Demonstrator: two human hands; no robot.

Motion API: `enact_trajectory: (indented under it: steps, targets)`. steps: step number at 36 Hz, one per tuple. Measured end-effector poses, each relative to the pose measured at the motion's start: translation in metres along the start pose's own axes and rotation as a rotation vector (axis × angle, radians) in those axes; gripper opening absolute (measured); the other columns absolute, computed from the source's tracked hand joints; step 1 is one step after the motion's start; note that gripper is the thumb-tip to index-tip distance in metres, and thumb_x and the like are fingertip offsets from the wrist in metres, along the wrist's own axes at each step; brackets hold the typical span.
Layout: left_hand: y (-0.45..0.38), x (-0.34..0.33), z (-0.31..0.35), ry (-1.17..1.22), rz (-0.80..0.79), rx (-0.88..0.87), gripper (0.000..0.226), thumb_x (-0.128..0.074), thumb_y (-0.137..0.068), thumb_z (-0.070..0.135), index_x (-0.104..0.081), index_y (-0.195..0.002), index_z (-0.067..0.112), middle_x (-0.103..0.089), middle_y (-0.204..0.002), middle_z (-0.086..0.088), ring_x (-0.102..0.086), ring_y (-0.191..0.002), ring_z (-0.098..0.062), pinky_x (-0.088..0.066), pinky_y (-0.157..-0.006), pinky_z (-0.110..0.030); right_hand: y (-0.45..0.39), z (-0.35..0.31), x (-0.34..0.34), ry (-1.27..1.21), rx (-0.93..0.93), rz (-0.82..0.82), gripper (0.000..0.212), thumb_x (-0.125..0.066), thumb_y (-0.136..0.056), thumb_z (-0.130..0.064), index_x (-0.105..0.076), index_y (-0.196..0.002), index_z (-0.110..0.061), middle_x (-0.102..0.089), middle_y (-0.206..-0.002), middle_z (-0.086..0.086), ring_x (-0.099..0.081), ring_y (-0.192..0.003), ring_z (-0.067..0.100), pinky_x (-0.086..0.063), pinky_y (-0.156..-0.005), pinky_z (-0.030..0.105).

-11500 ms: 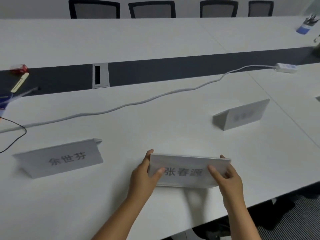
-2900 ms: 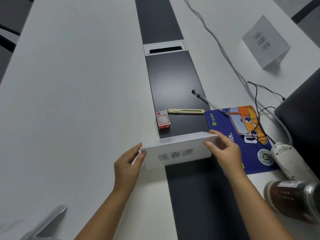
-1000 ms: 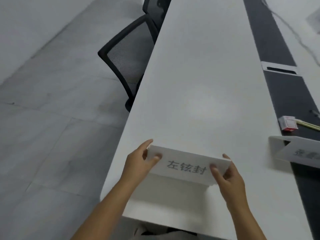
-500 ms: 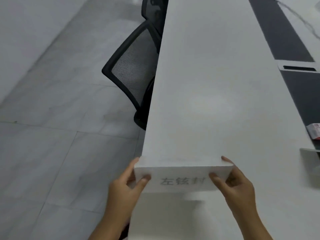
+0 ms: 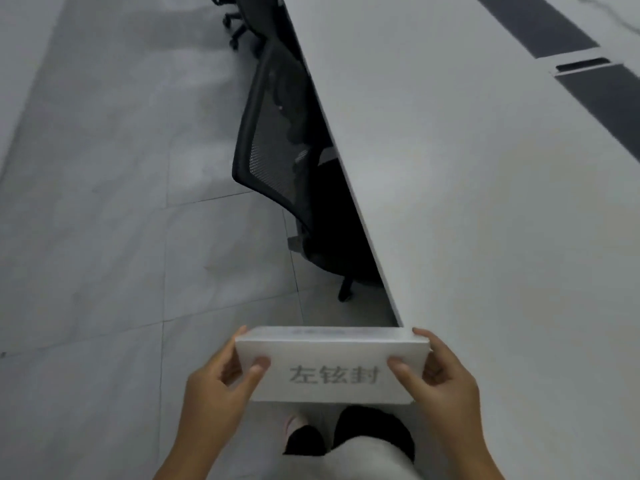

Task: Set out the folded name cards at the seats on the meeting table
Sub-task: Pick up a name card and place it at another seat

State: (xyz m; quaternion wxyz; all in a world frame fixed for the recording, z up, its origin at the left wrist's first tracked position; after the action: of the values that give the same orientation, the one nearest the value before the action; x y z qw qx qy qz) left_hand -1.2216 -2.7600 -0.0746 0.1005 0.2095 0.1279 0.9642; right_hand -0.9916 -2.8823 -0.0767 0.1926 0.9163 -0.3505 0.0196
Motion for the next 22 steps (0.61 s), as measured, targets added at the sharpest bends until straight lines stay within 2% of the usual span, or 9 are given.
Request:
enact_trajectory:
  steps: [3, 6, 9, 11, 12, 15, 18, 19, 22]
  targets:
    - [-0.021, 0.014, -0.002, -0.019, -0.035, 0.006, 0.049, -0.067, -0.073, 0.002, -0.053, -0.120, 0.007, -0.062, -0.096, -0.004, -0.054, -0.066, 0.025, -0.042, -0.060, 0.005, 0.001, 0.000, -0.020, 0.019, -0.029, 0.026, 0.035, -0.075, -0.067, -0.007, -0.064, -0.097, -0.021, -0.071, -0.082, -0.004, -0.065, -0.069, -0.001, -0.049, -0.056, 0.008]
    - [-0.051, 0.016, 0.005, -0.032, -0.064, -0.013, 0.050, -0.066, -0.074, 0.003, -0.051, -0.122, 0.009, -0.062, -0.092, 0.002, -0.054, -0.065, 0.025, -0.042, -0.058, 0.004, -0.015, -0.007, -0.034, 0.049, -0.032, 0.043, 0.038, -0.074, -0.068, -0.009, -0.063, -0.104, -0.012, -0.070, -0.086, 0.010, -0.064, -0.066, -0.002, -0.049, -0.056, 0.009]
    - [-0.089, 0.016, 0.018, -0.026, -0.090, -0.045, 0.051, -0.066, -0.075, 0.004, -0.051, -0.123, 0.012, -0.058, -0.085, 0.017, -0.055, -0.067, 0.024, -0.044, -0.060, 0.003, -0.043, -0.026, -0.050, 0.040, -0.001, 0.076, 0.035, -0.073, -0.069, -0.006, -0.063, -0.101, -0.017, -0.071, -0.083, -0.003, -0.064, -0.070, -0.007, -0.050, -0.057, 0.008]
    - [-0.118, 0.021, 0.030, -0.018, -0.091, -0.067, 0.051, -0.066, -0.075, 0.005, -0.051, -0.123, 0.012, -0.058, -0.086, 0.018, -0.056, -0.069, 0.023, -0.045, -0.061, 0.002, -0.066, -0.042, -0.065, 0.013, 0.032, 0.096, 0.035, -0.072, -0.068, -0.004, -0.062, -0.094, -0.025, -0.072, -0.073, -0.014, -0.064, -0.069, -0.008, -0.049, -0.057, 0.007]
    - [-0.132, 0.026, 0.036, -0.012, -0.080, -0.080, 0.051, -0.066, -0.075, 0.004, -0.051, -0.123, 0.012, -0.059, -0.088, 0.017, -0.056, -0.069, 0.023, -0.045, -0.061, 0.002, -0.079, -0.052, -0.075, 0.017, 0.054, 0.091, 0.035, -0.072, -0.068, -0.005, -0.062, -0.092, -0.028, -0.072, -0.075, -0.018, -0.064, -0.070, -0.006, -0.050, -0.058, 0.009]
    - [-0.172, 0.052, 0.055, 0.012, -0.015, -0.096, 0.049, -0.066, -0.074, 0.002, -0.052, -0.121, 0.010, -0.061, -0.094, 0.012, -0.055, -0.066, 0.024, -0.044, -0.061, 0.003, -0.115, -0.084, -0.113, 0.053, 0.109, 0.010, 0.037, -0.074, -0.068, -0.008, -0.061, -0.089, -0.035, -0.073, -0.076, -0.009, -0.066, -0.071, 0.001, -0.054, -0.059, 0.016]
    - [-0.202, 0.094, 0.065, 0.035, 0.090, -0.075, 0.051, -0.064, -0.075, 0.000, -0.048, -0.120, 0.019, -0.064, -0.073, 0.032, -0.055, -0.064, 0.024, -0.042, -0.058, 0.004, -0.145, -0.118, -0.164, 0.124, 0.163, -0.130, 0.037, -0.074, -0.068, -0.010, -0.057, -0.088, -0.036, -0.069, -0.082, -0.008, -0.066, -0.074, 0.001, -0.056, -0.061, 0.020]
    - [-0.211, 0.110, 0.064, 0.036, 0.127, -0.059, 0.051, -0.064, -0.075, 0.000, -0.048, -0.120, 0.018, -0.063, -0.071, 0.031, -0.055, -0.063, 0.024, -0.042, -0.057, 0.004, -0.153, -0.127, -0.184, 0.154, 0.175, -0.190, 0.036, -0.074, -0.068, -0.011, -0.056, -0.087, -0.036, -0.068, -0.082, -0.007, -0.066, -0.074, 0.001, -0.056, -0.061, 0.020]
    - [-0.237, 0.153, 0.051, 0.034, 0.241, 0.004, 0.047, -0.061, -0.076, -0.004, -0.051, -0.121, 0.007, -0.063, -0.093, 0.002, -0.059, -0.064, 0.016, -0.042, -0.058, 0.004, -0.172, -0.146, -0.243, 0.255, 0.200, -0.347, 0.036, -0.073, -0.070, -0.015, -0.051, -0.084, -0.040, -0.067, -0.078, -0.005, -0.064, -0.074, 0.002, -0.055, -0.061, 0.022]
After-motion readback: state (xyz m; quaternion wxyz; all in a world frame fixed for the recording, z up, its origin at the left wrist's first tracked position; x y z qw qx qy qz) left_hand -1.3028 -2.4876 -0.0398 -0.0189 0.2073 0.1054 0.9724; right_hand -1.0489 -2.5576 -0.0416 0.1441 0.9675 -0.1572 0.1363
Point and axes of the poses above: each hand's wrist, its own y-axis away from the middle knuckle, its own x-axis out of the back of the hand, z = x × y, the point moved 4 cm from there along -y, towards the middle knuckle
